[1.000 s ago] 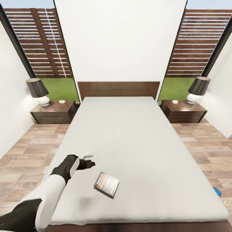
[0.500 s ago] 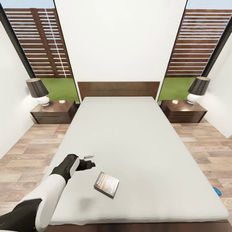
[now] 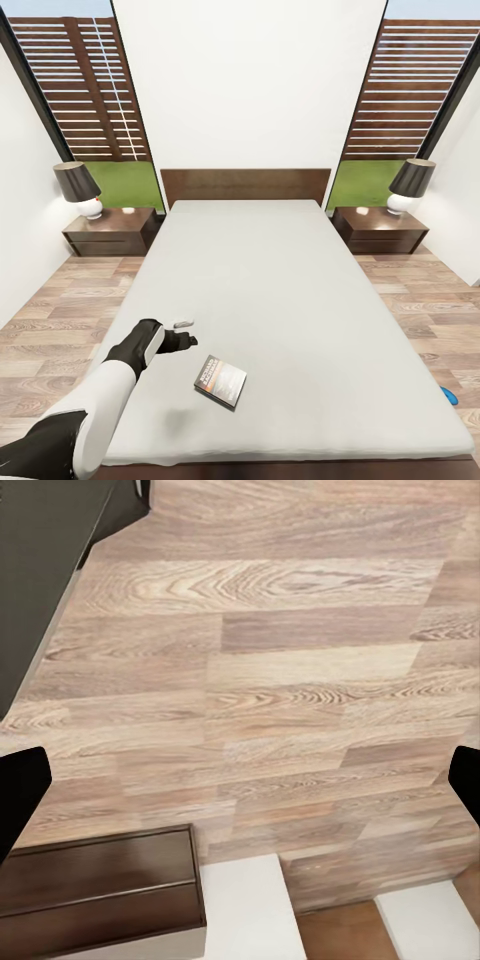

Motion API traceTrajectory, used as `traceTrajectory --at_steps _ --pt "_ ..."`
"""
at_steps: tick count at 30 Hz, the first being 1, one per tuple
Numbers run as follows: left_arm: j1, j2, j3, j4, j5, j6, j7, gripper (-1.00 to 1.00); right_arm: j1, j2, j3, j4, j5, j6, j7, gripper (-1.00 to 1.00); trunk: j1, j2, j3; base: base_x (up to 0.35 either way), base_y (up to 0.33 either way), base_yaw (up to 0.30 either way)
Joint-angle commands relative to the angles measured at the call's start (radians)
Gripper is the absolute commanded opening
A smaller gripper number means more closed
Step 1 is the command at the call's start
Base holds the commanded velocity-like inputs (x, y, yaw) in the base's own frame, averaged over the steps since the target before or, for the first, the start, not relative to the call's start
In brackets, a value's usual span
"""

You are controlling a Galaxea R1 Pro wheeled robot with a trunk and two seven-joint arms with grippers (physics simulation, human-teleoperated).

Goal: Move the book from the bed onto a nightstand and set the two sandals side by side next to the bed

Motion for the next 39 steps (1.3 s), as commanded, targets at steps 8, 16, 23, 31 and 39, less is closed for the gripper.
traceTrajectory --at_steps 8,16,23,31,39 --pt "-0.001 -0.001 0.007 -0.001 -0.004 0.005 -0.006 1.00 -0.001 0.000 -0.006 0.004 0.013 0.002 -0.005 1.00 0.001 -0.002 -0.002 0.000 0.000 0.000" --pt "-0.001 -0.001 0.006 -0.001 -0.004 0.005 -0.006 1.00 -0.002 0.001 -0.006 0.004 0.016 0.001 -0.005 1.00 0.001 -0.002 -0.002 0.000 0.000 0.000" --pt "-0.001 -0.002 0.006 -0.001 -0.005 0.005 -0.006 1.00 -0.001 0.002 -0.006 0.004 0.018 0.001 -0.005 1.00 0.001 -0.002 -0.002 0.000 0.000 0.000" --pt "0.000 -0.002 0.006 -0.003 -0.004 0.005 -0.006 1.00 -0.001 0.003 -0.006 0.004 0.019 0.001 -0.005 1.00 0.001 -0.002 -0.002 0.000 0.000 0.000" --pt "0.001 -0.003 0.006 -0.008 -0.004 0.005 -0.007 1.00 -0.001 0.004 -0.006 0.004 0.019 0.001 -0.005 1.00 0.001 -0.002 -0.002 0.000 0.000 0.000"
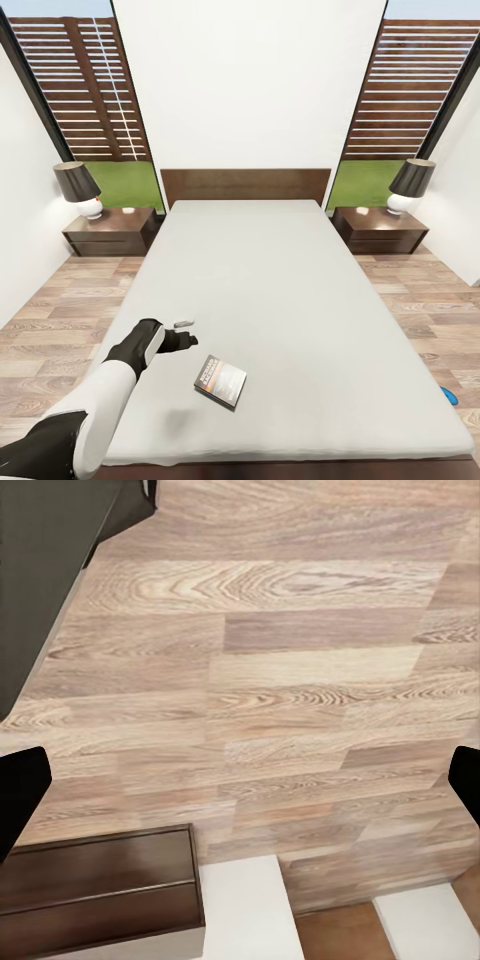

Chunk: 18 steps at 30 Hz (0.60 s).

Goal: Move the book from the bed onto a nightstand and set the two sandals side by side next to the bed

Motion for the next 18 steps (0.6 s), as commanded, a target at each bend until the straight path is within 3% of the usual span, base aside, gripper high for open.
traceTrajectory --at_steps 1,8,13,18 --pt "-0.001 -0.001 0.006 -0.002 -0.004 0.005 -0.004 1.00 -0.002 0.000 -0.006 0.003 0.011 0.001 -0.005 1.00 0.001 -0.002 -0.002 0.000 0.000 0.000" --pt "-0.001 -0.008 0.006 -0.002 -0.004 0.013 -0.002 1.00 -0.001 -0.001 -0.006 0.004 0.011 0.001 -0.005 1.00 0.001 -0.002 -0.002 0.000 0.000 0.000" --pt "-0.010 -0.031 0.006 -0.003 -0.004 0.138 -0.002 1.00 -0.001 0.000 -0.006 0.003 0.011 0.001 -0.005 1.00 0.001 -0.002 -0.002 0.000 0.000 0.000" --pt "-0.021 -0.038 0.006 -0.004 -0.004 0.180 -0.003 1.00 -0.001 0.000 -0.006 0.003 0.012 0.001 -0.005 1.00 0.001 -0.002 -0.002 0.000 0.000 0.000"
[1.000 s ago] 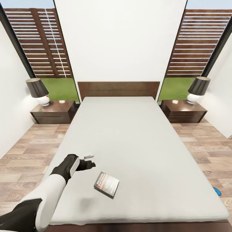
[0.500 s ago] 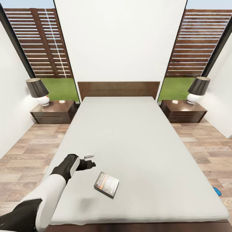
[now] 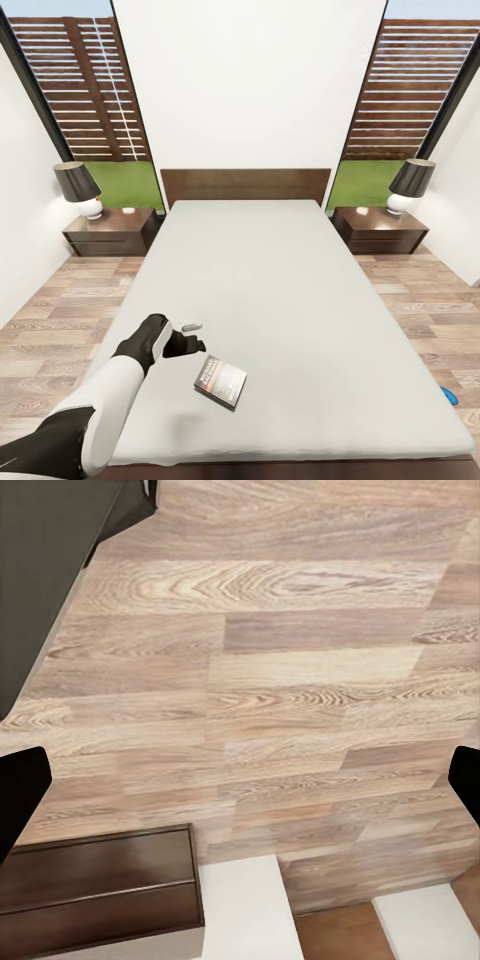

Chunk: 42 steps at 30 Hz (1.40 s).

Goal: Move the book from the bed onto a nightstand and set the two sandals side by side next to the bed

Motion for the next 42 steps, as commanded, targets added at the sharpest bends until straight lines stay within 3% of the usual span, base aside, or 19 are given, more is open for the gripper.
traceTrajectory --at_steps 1,14,23,32,42 --pt "-0.002 -0.003 0.006 -0.001 -0.004 0.011 -0.003 1.00 -0.002 -0.001 -0.007 0.003 0.011 0.002 -0.005 1.00 0.001 -0.002 -0.002 0.000 0.000 0.000" --pt "-0.010 -0.017 0.006 -0.011 -0.003 0.029 0.002 1.00 -0.002 0.003 -0.004 0.001 0.011 0.003 -0.005 1.00 0.001 -0.002 -0.002 0.000 0.000 0.000" --pt "-0.109 -0.036 0.006 -0.063 -0.001 0.066 0.002 1.00 -0.001 0.007 -0.001 -0.003 0.011 0.004 -0.005 1.00 0.001 -0.002 -0.002 0.000 0.000 0.000" --pt "-0.208 -0.039 0.006 -0.069 0.002 0.082 0.002 1.00 -0.001 0.007 0.000 -0.006 0.011 0.005 -0.004 1.00 0.001 -0.002 -0.002 0.000 0.000 0.000" --pt "-0.227 -0.038 0.006 -0.068 0.004 0.091 0.002 1.00 -0.002 0.007 -0.001 -0.006 0.011 0.003 -0.003 1.00 0.001 -0.002 -0.002 0.000 0.000 0.000"
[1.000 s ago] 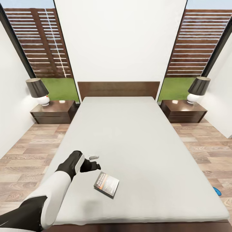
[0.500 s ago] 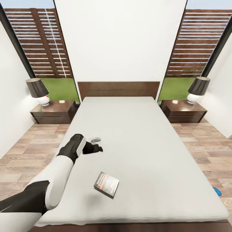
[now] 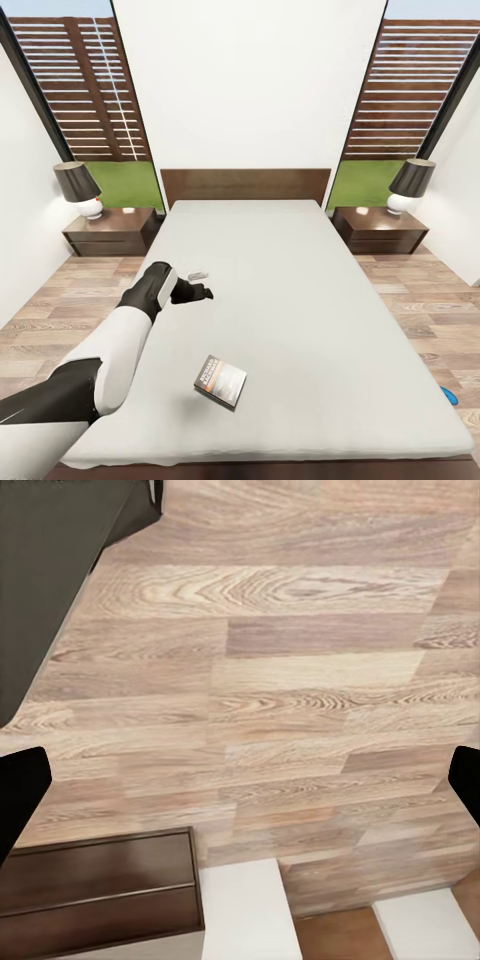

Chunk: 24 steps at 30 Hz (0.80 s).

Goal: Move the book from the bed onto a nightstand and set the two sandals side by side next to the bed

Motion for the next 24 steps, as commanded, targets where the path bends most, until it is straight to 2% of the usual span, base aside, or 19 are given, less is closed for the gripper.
traceTrajectory --at_steps 1,11,24 --pt "-0.001 -0.001 0.007 -0.001 -0.003 0.005 -0.003 1.00 -0.001 0.000 -0.007 0.002 0.011 0.002 -0.004 1.00 0.001 -0.002 -0.002 0.000 0.000 0.000" --pt "-0.003 0.002 0.008 0.001 -0.003 0.004 -0.001 1.00 -0.002 0.000 -0.007 0.006 0.012 -0.037 -0.003 1.00 0.001 -0.002 -0.002 0.000 0.000 0.000" --pt "-0.003 0.003 0.008 0.001 -0.002 -0.001 0.000 1.00 -0.002 0.000 -0.008 0.008 0.012 -0.046 -0.003 1.00 0.001 -0.002 -0.002 0.000 0.000 0.000"
